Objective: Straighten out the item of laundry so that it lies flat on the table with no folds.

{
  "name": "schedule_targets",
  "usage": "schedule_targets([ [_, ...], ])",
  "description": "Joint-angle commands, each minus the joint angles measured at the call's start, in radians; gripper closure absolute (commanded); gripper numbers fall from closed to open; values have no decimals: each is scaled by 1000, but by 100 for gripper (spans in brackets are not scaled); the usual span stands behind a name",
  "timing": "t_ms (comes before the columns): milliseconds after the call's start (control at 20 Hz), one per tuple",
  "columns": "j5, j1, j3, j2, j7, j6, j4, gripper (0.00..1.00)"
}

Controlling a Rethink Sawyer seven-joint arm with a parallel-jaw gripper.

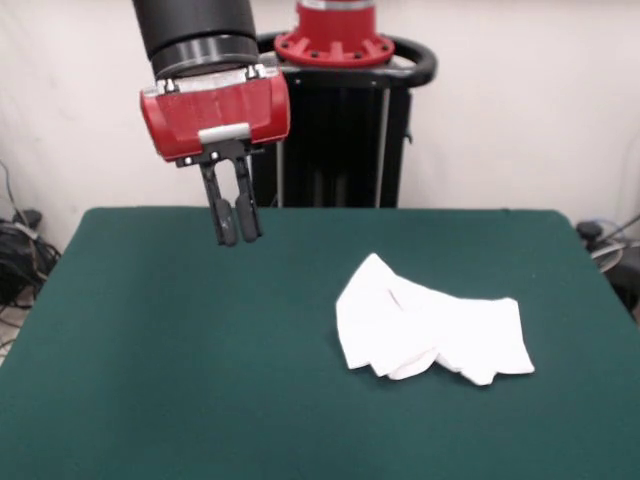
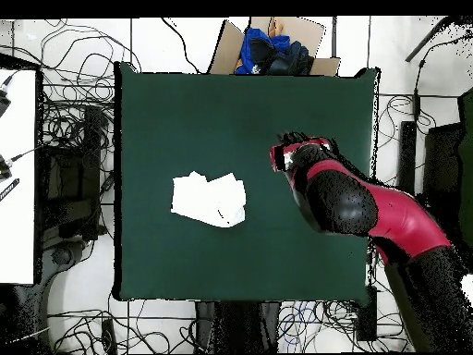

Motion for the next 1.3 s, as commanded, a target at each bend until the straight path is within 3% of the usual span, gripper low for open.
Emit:
schedule_targets([
  [50,61,46,-121,-29,300,-47,85,100],
  [150,46,51,-123,-28,266,-18,79,100],
  [350,-41,92,-125,0,89,162,30,100],
  [600,-48,58,-24,75,-26,269,32,100],
  [1050,-119,26,29,124,-56,263,29,100],
  [1300,-181,35,-1,128,-43,265,9,100],
])
